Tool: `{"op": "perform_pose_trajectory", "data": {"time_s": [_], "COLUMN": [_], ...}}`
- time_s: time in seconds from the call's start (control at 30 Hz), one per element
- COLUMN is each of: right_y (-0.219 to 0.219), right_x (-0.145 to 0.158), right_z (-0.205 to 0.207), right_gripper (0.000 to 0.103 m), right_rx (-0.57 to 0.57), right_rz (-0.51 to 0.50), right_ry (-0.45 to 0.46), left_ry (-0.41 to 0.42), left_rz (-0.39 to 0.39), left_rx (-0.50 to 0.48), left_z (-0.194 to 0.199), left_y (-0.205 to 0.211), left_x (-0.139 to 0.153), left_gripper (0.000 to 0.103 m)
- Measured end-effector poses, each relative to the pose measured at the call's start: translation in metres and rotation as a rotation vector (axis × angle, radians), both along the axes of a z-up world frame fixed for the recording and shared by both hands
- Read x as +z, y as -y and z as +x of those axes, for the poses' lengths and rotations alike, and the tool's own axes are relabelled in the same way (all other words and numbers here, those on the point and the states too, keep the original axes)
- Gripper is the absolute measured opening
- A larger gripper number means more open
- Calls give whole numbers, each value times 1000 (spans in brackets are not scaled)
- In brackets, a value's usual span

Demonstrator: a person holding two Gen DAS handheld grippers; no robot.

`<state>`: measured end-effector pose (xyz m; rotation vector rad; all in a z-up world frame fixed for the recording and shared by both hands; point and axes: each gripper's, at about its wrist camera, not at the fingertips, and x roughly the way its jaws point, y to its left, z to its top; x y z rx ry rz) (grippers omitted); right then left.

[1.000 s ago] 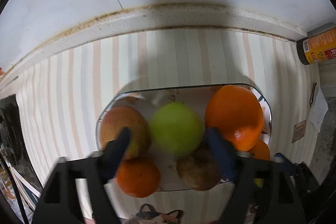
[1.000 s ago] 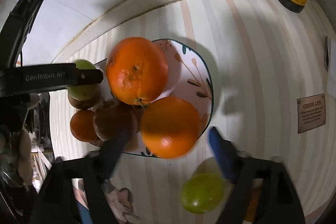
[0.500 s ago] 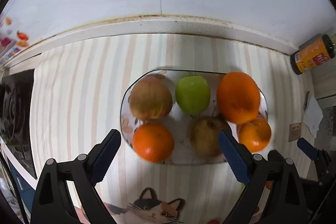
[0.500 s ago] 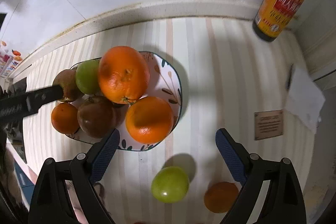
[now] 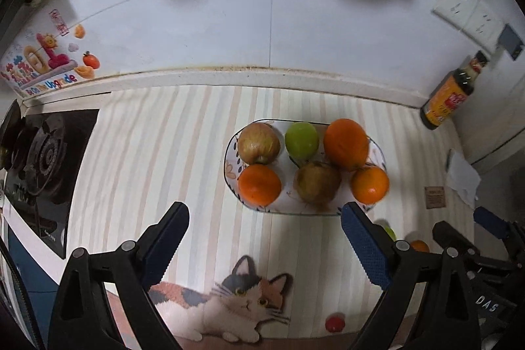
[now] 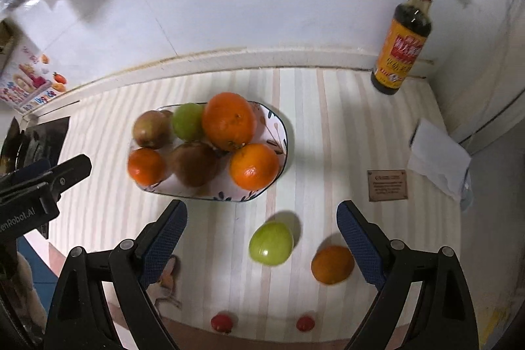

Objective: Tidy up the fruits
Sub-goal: 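Lift both open tools away from the plate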

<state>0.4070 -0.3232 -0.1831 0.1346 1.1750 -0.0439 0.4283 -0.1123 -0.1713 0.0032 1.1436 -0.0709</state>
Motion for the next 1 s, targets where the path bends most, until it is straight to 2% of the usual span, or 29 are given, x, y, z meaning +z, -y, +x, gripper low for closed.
{"op": "perform_pose_trajectory", "data": {"time_s": [0.27, 0.47, 0.73, 1.0], "right_y": [-15, -16, -20, -21], "right_x": [57, 89, 118, 134], "right_z": [-59, -89, -119, -132], "right_gripper": [95, 95, 95, 95], "right_rx": [-9, -29, -37, -36], "right_rz": [-8, -4, -42, -43], "right_ry": [95, 147, 199, 231], "left_ry": [99, 189, 268, 302], "left_rz": [-15, 9, 14, 27], "left_rx": [-17, -32, -57, -74], "left_z": [-50, -84, -113, -124], "left_y": [-14, -14, -12, -8], "left_x": [43, 72, 97, 105], "left_gripper": [95, 95, 95, 95]}}
